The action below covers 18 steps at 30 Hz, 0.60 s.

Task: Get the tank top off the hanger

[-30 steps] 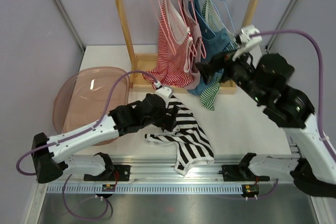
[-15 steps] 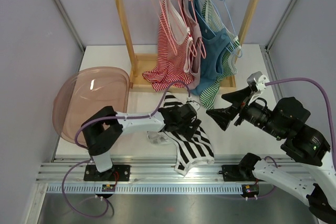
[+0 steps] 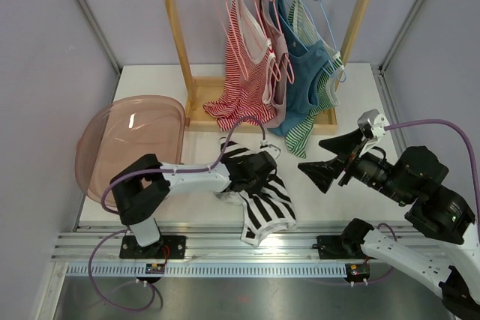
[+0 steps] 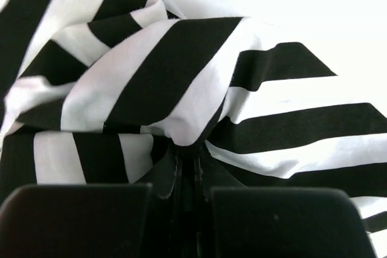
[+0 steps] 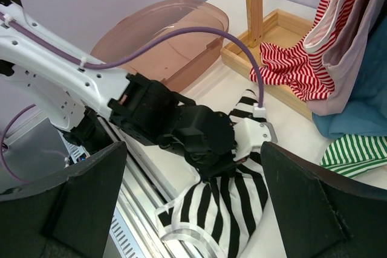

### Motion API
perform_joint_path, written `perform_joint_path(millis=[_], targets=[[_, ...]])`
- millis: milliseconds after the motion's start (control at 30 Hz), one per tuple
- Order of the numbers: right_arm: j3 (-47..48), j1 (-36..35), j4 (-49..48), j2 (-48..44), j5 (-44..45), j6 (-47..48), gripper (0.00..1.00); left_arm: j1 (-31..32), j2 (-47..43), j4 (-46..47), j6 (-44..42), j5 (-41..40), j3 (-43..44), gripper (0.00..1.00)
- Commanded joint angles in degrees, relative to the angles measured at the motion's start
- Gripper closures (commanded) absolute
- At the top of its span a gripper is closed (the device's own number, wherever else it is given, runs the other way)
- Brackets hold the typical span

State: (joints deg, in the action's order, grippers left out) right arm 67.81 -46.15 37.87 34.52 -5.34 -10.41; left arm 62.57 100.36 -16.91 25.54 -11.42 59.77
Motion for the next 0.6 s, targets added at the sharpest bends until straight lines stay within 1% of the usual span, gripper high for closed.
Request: perform_joint_path(millis=[0,67,100,167,200,233,267,300,367,400,467,567], targets=[[0.7,-0.2,-0.8,-0.5,1.7,0.0,0.01,0.1,-10.4,-2.8,1.0,-6.9,-1.0,1.0],[0.6,-0.2,-1.0,-0.4,2.4,0.0,0.01,0.1,-14.2,-6.0,0.9,-9.2,0.3,1.0],[0.5,-0.2,-1.0,-0.2,2.9,0.1,0.0,0.1,-17.6,-8.9,0.9,-10.3,1.2,1.0],[0.4,-0.3,-1.1,-0.1,3.3,0.0,0.01,0.1,-20.9,-12.2,1.5,-14.2,4.3,1.0],[0.4,-0.2,-1.3,0.1,3.5,0.1,0.01,0.0,-22.3,-14.1,2.0,-16.2,5.3,1.0],[0.4,-0.2,-1.4,0.3,3.6,0.1,0.01,-0.2,-24.7,-18.3,2.8,-20.8,6.8,1.0],[0.4,-0.2,-1.5,0.3,3.8,0.2,0.01,-0.4,-25.7,-20.6,4.0,-22.8,9.3,1.0],[0.5,-0.2,-1.6,0.5,3.8,0.2,0.01,-1.5,-26.7,-24.7,4.4,-24.3,10.8,1.0],[0.6,-0.3,-1.7,0.5,3.9,0.3,0.01,-3.1,-29.3,-27.7,4.4,-26.9,14.2,1.0],[0.7,-0.2,-2.0,0.6,3.9,0.5,0.01,-5.2,-30.1,-30.3,4.2,-27.2,15.4,1.0],[0.9,-0.2,-2.1,0.8,4.0,0.7,0.0,-7.4,-32.5,-32.0,2.9,-28.1,18.8,1.0],[0.6,-0.2,-3.0,1.2,4.9,0.2,0.01,-13.5,-34.6,-34.7,1.4,-28.0,22.1,1.0]])
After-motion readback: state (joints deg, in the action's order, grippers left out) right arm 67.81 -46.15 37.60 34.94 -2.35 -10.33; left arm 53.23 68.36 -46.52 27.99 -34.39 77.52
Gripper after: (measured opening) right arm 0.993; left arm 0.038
